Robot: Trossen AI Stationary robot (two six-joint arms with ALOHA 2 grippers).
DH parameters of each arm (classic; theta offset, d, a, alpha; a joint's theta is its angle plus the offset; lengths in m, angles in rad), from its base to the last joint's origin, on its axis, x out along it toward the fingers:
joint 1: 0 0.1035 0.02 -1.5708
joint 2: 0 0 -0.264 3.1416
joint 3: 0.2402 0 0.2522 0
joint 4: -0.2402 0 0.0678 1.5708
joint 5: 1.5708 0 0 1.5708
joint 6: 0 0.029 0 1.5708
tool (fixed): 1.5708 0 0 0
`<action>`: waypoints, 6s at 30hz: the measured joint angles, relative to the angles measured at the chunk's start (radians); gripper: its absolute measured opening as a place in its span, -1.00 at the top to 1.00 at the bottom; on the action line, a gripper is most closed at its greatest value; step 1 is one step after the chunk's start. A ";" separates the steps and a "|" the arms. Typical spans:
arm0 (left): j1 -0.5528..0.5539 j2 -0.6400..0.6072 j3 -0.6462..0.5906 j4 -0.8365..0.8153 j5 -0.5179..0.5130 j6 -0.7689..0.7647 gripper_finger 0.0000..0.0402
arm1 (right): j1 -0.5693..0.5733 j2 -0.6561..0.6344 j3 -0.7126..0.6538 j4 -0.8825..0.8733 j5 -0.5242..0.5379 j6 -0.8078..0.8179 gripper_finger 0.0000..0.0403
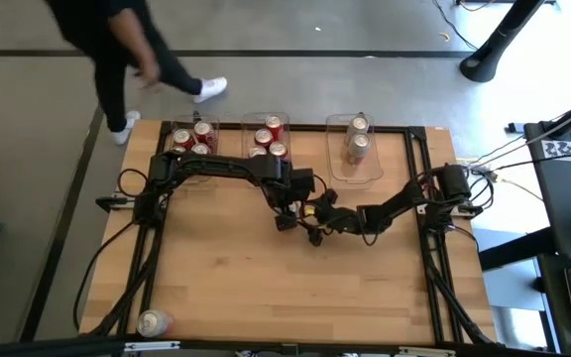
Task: Sort soda cans
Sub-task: Put the white soda can into the right transparent bin
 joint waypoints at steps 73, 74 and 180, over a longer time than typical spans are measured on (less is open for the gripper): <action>-0.201 -0.034 -0.098 0.146 -0.243 -0.052 -0.58 | 0.156 -0.281 0.000 -0.452 0.169 0.006 -0.74; -0.201 -0.034 -0.098 0.147 -0.243 -0.052 -0.58 | 0.156 -0.281 0.000 -0.451 0.169 0.006 -0.74; -0.601 -0.954 -1.233 0.976 -0.606 -0.261 -0.91 | 0.093 -0.283 0.133 -0.148 -0.017 -0.151 -0.42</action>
